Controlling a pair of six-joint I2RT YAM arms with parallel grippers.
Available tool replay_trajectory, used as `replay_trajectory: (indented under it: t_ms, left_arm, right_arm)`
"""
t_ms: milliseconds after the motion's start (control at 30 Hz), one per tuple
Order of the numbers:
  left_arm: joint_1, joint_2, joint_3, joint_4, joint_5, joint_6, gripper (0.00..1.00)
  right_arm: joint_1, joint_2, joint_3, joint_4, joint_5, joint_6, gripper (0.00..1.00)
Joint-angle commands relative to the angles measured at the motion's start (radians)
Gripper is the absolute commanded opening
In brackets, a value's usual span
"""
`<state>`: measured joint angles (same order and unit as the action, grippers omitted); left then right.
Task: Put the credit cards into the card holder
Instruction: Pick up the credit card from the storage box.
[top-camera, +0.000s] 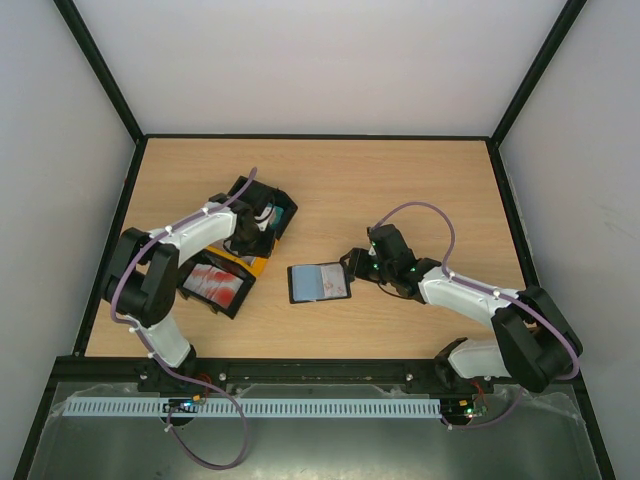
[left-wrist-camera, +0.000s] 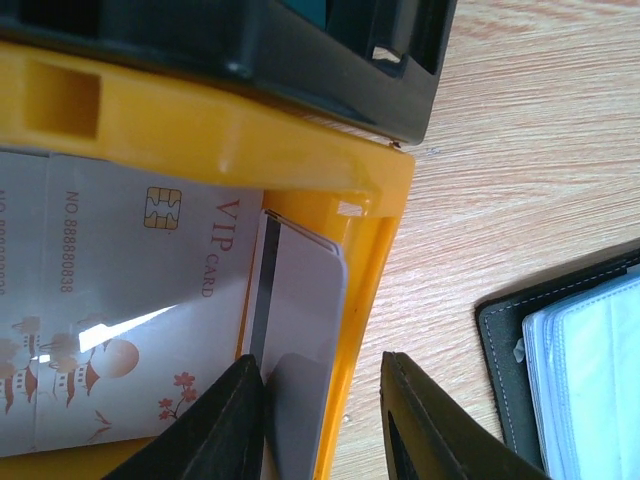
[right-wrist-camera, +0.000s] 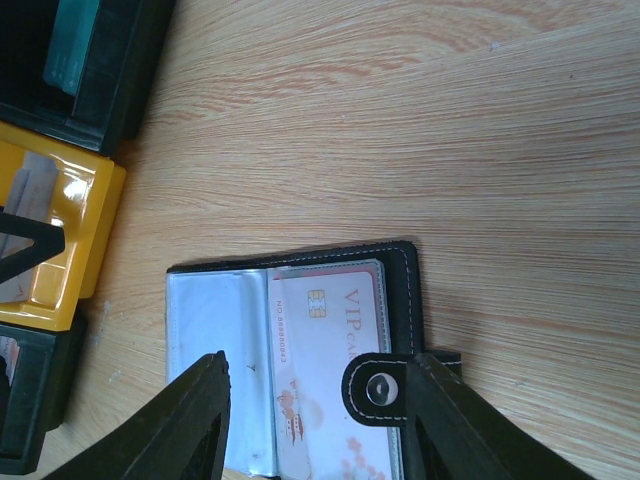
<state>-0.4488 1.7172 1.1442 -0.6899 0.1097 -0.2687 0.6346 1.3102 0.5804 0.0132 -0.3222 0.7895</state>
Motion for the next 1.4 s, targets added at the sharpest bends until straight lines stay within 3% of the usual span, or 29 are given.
replay_trajectory:
  t_ms: [0, 333, 1100, 1367]
  left_arm:
    - [-0.007, -0.029, -0.009, -0.018, 0.006, 0.002, 0.33]
    - [-0.006, -0.047, -0.014, -0.017, 0.0, 0.002, 0.31]
    - [-0.002, -0.06, -0.03, -0.004, -0.048, -0.004, 0.07]
    - [-0.001, -0.088, -0.017, -0.023, -0.046, -0.005, 0.06]
  right_arm:
    - [0.004, 0.013, 0.006, -0.006, 0.023, -0.009, 0.48]
    - [0.004, 0.012, 0.007, -0.01, 0.024, -0.007, 0.48]
    - [0.004, 0.017, 0.01, -0.01, 0.025, -0.005, 0.48]
    - [0.003, 0.019, 0.015, -0.012, 0.025, -0.006, 0.48]
